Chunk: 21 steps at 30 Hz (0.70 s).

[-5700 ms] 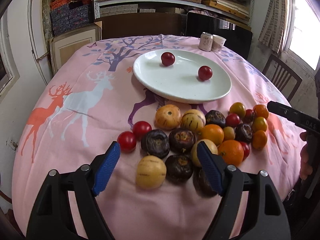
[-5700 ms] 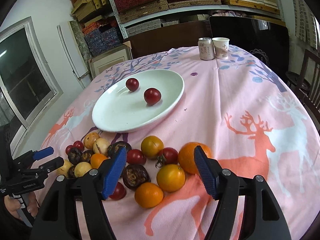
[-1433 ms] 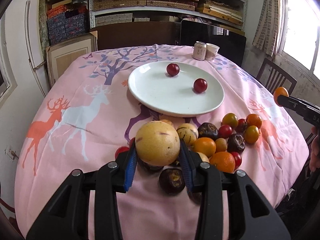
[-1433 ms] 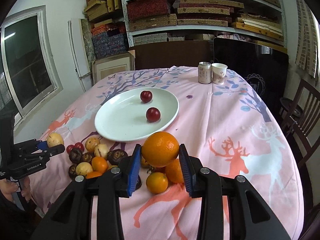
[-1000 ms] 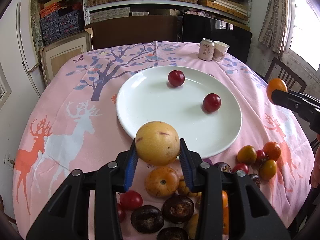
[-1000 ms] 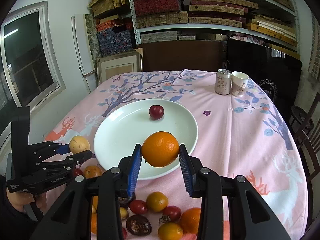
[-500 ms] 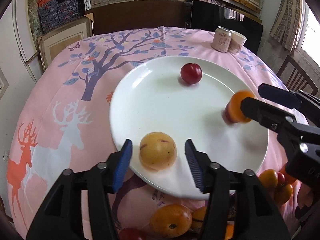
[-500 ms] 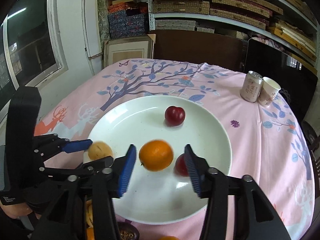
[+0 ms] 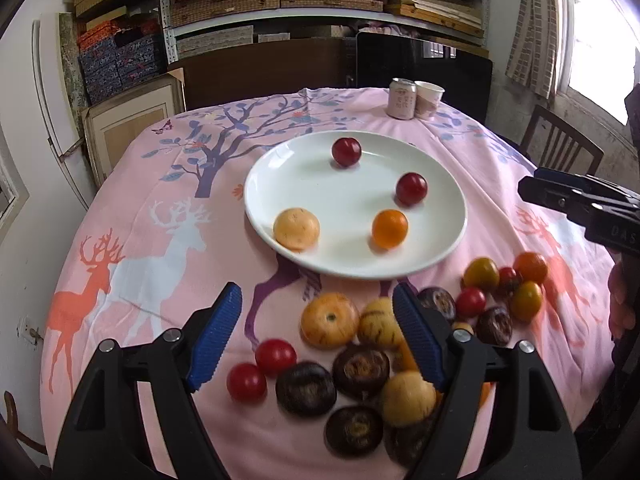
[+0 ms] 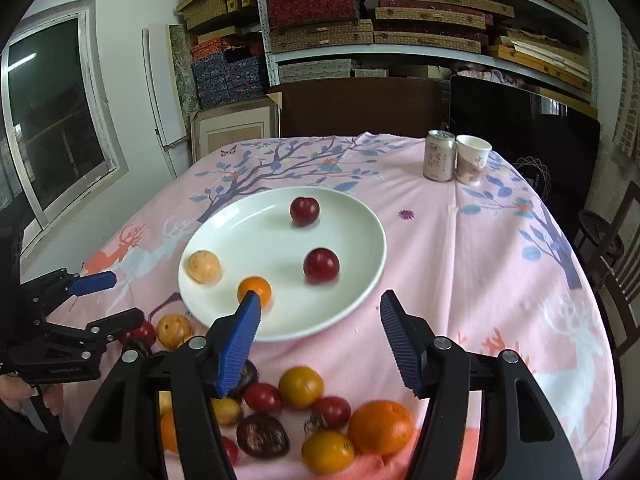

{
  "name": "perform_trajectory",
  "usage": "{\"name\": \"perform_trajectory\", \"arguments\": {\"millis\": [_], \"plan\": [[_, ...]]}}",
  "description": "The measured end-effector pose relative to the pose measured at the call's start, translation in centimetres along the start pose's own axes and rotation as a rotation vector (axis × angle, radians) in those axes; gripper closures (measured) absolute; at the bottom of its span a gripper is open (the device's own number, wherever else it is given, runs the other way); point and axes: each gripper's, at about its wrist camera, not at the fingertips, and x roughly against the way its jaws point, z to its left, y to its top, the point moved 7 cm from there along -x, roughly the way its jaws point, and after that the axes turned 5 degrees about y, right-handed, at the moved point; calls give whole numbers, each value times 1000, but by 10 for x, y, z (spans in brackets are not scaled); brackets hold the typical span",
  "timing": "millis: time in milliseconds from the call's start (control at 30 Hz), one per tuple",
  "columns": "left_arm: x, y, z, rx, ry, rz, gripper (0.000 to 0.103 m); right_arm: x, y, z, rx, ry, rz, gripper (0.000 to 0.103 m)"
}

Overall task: Organize fruits
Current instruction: 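Grasp a dark brown mangosteen with the left tool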

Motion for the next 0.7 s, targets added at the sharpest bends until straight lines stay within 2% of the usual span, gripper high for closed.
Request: {"name": "perform_trajectory", "arguments": {"millis": [233, 333, 433, 467, 533, 600, 700], "plan": [[30, -68, -26, -48, -71, 44, 28, 22, -63, -18, -71, -12, 37, 40], [38, -86, -37, -46, -102, 55, 28, 28, -81, -17, -79, -9, 49, 40], [39, -99, -50, -66, -96, 55, 28, 33, -94, -16, -88, -3, 54, 40], [38, -101, -54, -75, -91, 59, 29, 35, -96, -15, -91, -4, 55, 40], [34, -105, -61, -84, -90, 72, 41, 39, -100, -15, -95, -2, 52, 40], [31, -106, -65, -79, -93, 76, 48, 43, -102, -14, -91, -4, 47, 40], [26, -104, -69, -74, -86, 71, 51, 50, -106, -15, -94, -14, 43, 40]]}}
